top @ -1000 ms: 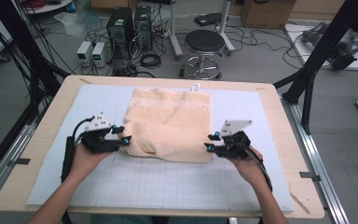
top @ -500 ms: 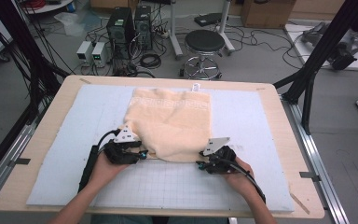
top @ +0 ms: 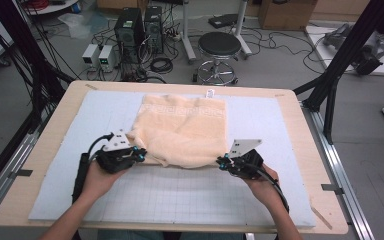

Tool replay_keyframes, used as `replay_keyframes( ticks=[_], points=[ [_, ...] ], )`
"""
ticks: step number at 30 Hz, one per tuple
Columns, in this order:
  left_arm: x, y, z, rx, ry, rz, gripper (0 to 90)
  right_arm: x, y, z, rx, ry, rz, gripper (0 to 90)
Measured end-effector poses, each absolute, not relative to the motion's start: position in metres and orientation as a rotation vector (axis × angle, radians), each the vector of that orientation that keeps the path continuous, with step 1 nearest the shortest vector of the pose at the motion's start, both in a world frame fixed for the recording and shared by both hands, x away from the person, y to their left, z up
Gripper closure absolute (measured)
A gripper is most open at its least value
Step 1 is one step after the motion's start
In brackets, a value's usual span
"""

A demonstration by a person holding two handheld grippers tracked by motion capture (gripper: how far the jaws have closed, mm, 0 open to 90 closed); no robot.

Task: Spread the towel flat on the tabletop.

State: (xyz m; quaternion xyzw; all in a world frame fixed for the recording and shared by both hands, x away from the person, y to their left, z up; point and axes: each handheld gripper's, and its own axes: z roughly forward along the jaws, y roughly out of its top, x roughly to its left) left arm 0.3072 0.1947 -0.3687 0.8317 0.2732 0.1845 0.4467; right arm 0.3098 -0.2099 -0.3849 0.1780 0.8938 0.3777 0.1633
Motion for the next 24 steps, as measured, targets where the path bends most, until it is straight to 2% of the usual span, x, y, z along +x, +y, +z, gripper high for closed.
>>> replay_keyframes(
  ticks=[5, 11, 15, 19, 21, 24],
  points=[
    [0.305, 0.219, -0.329, 1.981, 0.683, 0.525, 85.6, 0.305, -0.217, -0.343, 0.496, 2.467, 1.129, 85.4],
    [0.312, 0.241, -0.306, 1.883, 0.729, 0.547, 85.7, 0.307, -0.222, -0.311, 0.487, 2.404, 1.146, 85.4],
    [0.332, 0.241, -0.321, 1.917, 0.8, 0.52, 85.7, 0.333, -0.224, -0.322, 0.619, 2.447, 1.17, 85.1],
    [0.357, 0.23, -0.356, 1.992, 0.907, 0.482, 84.2, 0.362, -0.211, -0.351, 0.718, 2.514, 1.064, 83.4],
    [0.363, 0.229, -0.366, 2.004, 0.931, 0.464, 80.2, 0.376, -0.207, -0.367, 0.769, 2.544, 1.032, 76.9],
    [0.363, 0.231, -0.366, 1.985, 0.917, 0.437, 70.0, 0.381, -0.208, -0.37, 0.769, 2.533, 1.054, 70.1]
  ],
)
